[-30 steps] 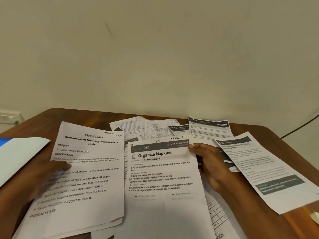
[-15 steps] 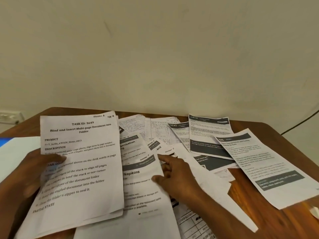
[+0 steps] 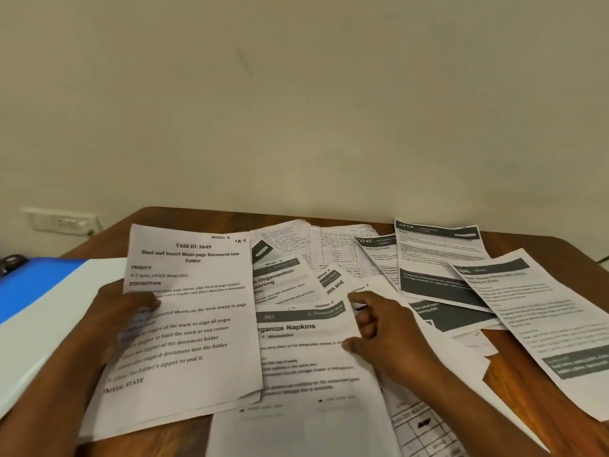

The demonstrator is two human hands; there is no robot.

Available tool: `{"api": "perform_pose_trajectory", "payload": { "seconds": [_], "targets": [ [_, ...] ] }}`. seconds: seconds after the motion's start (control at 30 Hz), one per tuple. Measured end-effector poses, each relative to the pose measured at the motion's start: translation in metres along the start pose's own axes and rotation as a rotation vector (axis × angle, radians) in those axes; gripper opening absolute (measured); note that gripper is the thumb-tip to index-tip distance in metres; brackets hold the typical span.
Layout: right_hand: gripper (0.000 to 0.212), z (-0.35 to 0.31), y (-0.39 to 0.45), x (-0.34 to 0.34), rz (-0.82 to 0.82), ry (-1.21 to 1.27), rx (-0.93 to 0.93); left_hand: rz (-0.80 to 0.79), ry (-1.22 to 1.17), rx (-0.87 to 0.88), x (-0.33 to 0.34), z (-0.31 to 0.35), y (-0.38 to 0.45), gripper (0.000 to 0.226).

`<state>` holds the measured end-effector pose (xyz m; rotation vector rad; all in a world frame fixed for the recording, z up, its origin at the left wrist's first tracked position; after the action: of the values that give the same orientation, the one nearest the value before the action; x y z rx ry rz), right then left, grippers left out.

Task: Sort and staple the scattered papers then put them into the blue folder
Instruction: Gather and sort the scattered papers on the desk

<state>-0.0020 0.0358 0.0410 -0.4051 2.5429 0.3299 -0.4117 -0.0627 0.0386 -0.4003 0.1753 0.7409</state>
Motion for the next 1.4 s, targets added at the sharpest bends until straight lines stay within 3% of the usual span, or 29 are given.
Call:
{"api": "perform_pose_trajectory", "payload": {
  "seconds": [0.2, 0.4, 0.6, 0.83, 1.1, 1.2, 1.33, 1.4],
  "targets": [
    [0.064, 0.002, 0.005, -0.016, 0.039, -0.156, -0.009, 0.039, 0.021, 0.042, -0.002, -0.002, 0.002, 0.013],
    [0.088, 0.002, 0.001, -0.004, -0.027, -0.152, -0.001, -0.022, 0.084, 0.030, 0.011, 0.002, 0.001, 0.015],
    [0.086, 0.003, -0.001, 0.006, -0.054, -0.145, -0.002, -0.022, 0.142, 0.062, 0.011, 0.006, 0.002, 0.019],
    [0.071, 0.009, 0.003, -0.008, -0.054, -0.183, -0.020, -0.244, 0.159, 0.097, 0.048, 0.018, -0.034, 0.012],
    [0.075, 0.077, 0.028, -0.043, 0.080, -0.357, 0.050, -0.376, 0.220, 0.269, 0.084, 0.022, -0.054, 0.038],
    [0.082, 0.072, 0.032, -0.053, 0.150, -0.376, 0.061, -0.443, 0.239, 0.290, 0.090, 0.021, -0.061, 0.040],
    [0.052, 0.031, 0.018, -0.044, 0.087, -0.453, -0.007, -0.480, 0.273, 0.304, 0.091, 0.019, -0.059, 0.035],
    [0.052, 0.025, 0.015, -0.042, 0.050, -0.419, 0.015, -0.478, 0.255, 0.292, 0.091, 0.016, -0.054, 0.031]
  ]
}}
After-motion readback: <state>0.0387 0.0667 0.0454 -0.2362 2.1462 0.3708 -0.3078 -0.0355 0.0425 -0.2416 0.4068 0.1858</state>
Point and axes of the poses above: each hand's wrist, its own y-axis towards the middle knuckle, its own x-axis out of the palm, z = x × y, the point moved 7 cm from there along y, towards the middle knuckle, and after that the axes turned 5 degrees about -x, right-handed, at the moved point
